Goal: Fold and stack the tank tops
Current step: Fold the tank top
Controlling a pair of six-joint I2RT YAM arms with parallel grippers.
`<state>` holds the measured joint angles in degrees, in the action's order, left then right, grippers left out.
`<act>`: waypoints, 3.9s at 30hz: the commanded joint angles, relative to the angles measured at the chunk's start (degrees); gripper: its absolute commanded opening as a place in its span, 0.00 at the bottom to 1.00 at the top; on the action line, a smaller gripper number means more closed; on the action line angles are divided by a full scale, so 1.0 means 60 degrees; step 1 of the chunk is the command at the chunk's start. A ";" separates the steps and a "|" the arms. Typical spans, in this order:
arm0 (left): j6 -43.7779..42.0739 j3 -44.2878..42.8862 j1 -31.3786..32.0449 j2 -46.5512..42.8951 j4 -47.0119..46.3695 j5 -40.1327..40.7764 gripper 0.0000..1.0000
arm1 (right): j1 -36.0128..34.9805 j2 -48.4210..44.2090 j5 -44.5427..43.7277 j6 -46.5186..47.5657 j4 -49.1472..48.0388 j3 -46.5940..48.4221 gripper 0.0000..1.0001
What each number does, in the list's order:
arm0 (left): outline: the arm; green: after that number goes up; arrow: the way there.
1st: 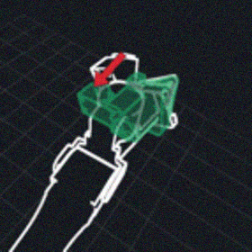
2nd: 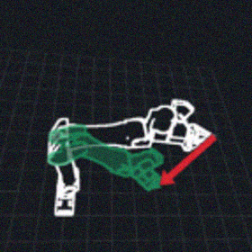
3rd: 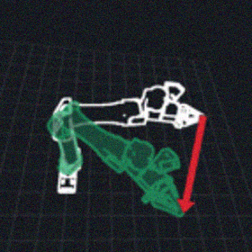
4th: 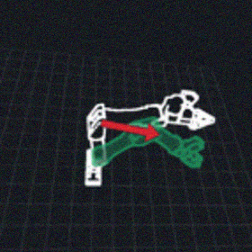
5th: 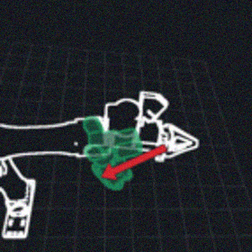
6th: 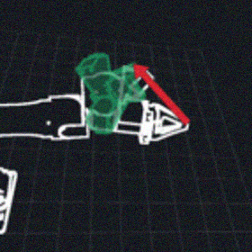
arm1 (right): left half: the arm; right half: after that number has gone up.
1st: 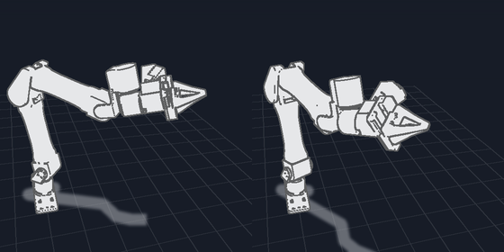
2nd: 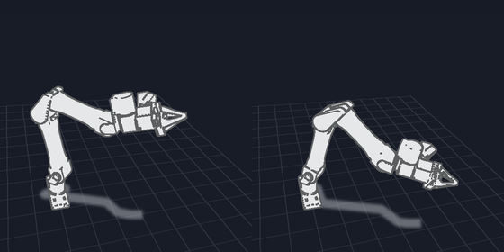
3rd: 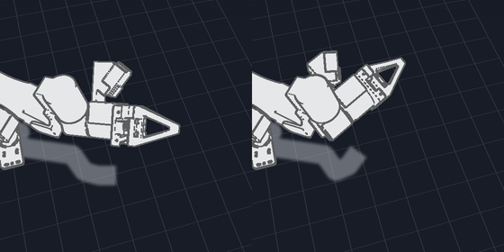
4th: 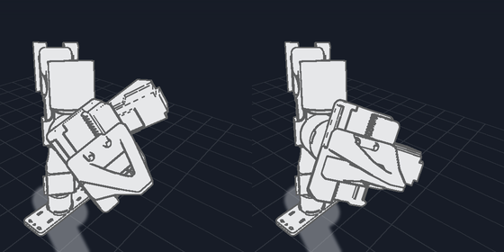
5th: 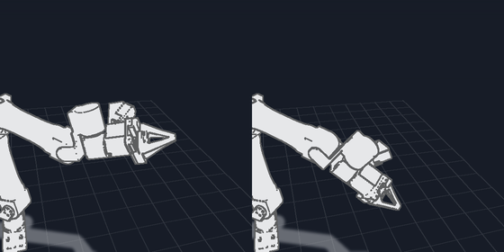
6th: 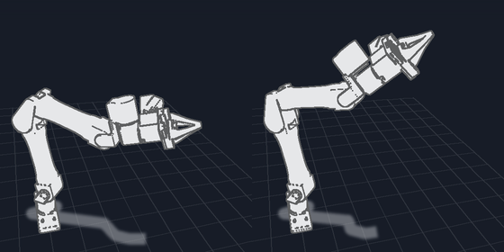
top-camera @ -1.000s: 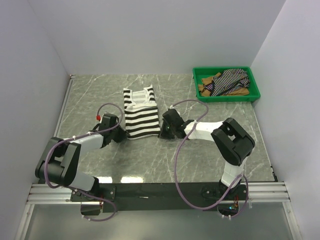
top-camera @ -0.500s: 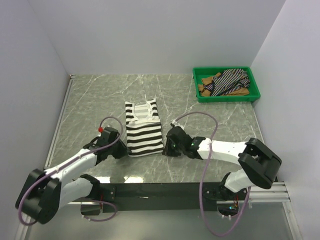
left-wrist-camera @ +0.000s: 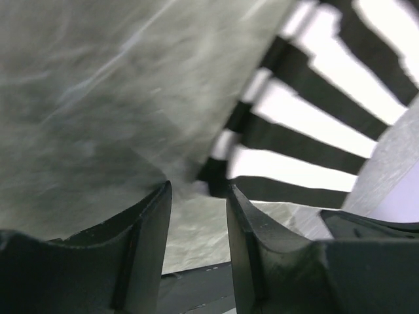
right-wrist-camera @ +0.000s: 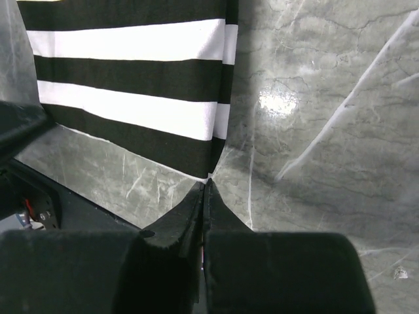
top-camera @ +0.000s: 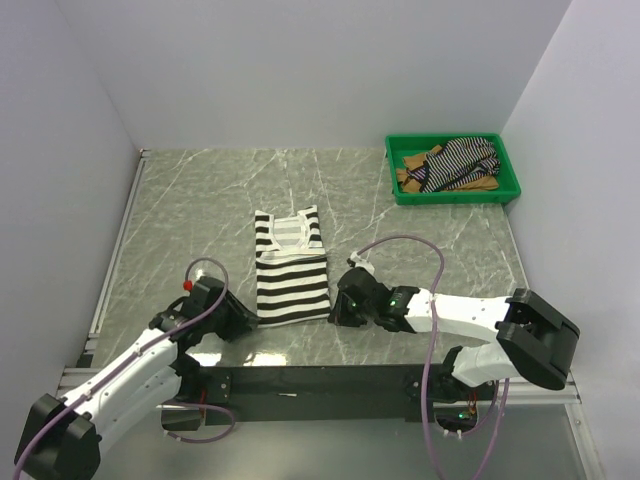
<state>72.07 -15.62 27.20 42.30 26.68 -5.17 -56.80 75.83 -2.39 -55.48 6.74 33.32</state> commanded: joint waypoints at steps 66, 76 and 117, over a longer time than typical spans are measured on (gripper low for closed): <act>-0.2916 -1.2771 -0.2702 1.2428 -0.3275 -0.1202 0.23 | 0.5510 0.7675 0.2303 0.3388 0.2669 1.1320 0.13; -0.3091 -1.2736 -0.2893 1.1998 -0.3319 -0.0811 0.54 | 0.5352 0.6699 0.0577 0.3681 0.3153 1.1003 0.51; -0.1129 -0.6011 -0.1999 0.9137 -0.3304 0.1093 0.13 | 0.3445 0.5861 -0.0172 0.3769 0.2507 0.8536 0.53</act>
<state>64.27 -52.90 15.77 99.94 3.99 -1.91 -36.23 113.21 -1.30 -34.13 19.55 81.03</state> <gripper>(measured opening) 0.136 0.519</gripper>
